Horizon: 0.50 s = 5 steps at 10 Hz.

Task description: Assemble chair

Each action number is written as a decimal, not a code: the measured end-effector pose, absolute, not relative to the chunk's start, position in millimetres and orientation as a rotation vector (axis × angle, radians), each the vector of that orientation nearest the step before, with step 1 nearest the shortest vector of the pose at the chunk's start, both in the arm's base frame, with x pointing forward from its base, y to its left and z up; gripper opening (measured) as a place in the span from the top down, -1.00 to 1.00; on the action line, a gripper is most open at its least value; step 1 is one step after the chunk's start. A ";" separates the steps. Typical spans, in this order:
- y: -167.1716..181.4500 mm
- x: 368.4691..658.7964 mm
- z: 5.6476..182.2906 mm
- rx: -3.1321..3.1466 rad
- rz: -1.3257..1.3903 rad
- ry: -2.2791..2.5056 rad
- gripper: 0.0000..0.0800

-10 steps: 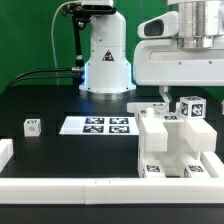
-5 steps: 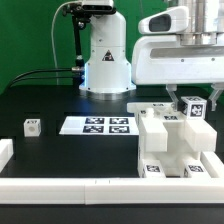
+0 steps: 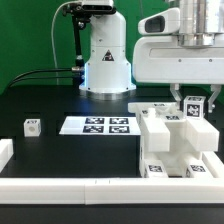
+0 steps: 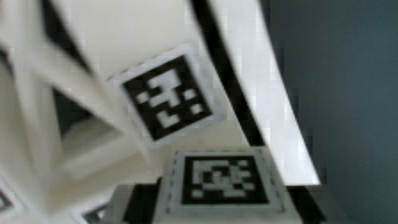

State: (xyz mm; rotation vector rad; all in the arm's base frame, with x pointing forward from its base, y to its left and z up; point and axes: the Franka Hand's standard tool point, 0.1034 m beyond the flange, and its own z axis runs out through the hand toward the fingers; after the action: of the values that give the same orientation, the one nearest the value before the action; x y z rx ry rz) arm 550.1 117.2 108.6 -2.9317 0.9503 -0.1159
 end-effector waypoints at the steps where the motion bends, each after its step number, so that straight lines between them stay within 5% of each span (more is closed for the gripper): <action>1: 115.4 550.0 108.6 -2.863 -0.081 1.147 0.33; 5: 117.8 551.8 108.1 -2.533 -0.064 1.690 0.33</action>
Offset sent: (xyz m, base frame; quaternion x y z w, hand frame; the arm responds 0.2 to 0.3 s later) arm -0.0013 -0.0033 -0.0032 0.0789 0.0216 0.1776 0.9807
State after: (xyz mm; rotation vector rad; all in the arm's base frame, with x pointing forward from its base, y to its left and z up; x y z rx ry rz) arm 551.8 117.8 108.1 -2.5332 1.6898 -0.0637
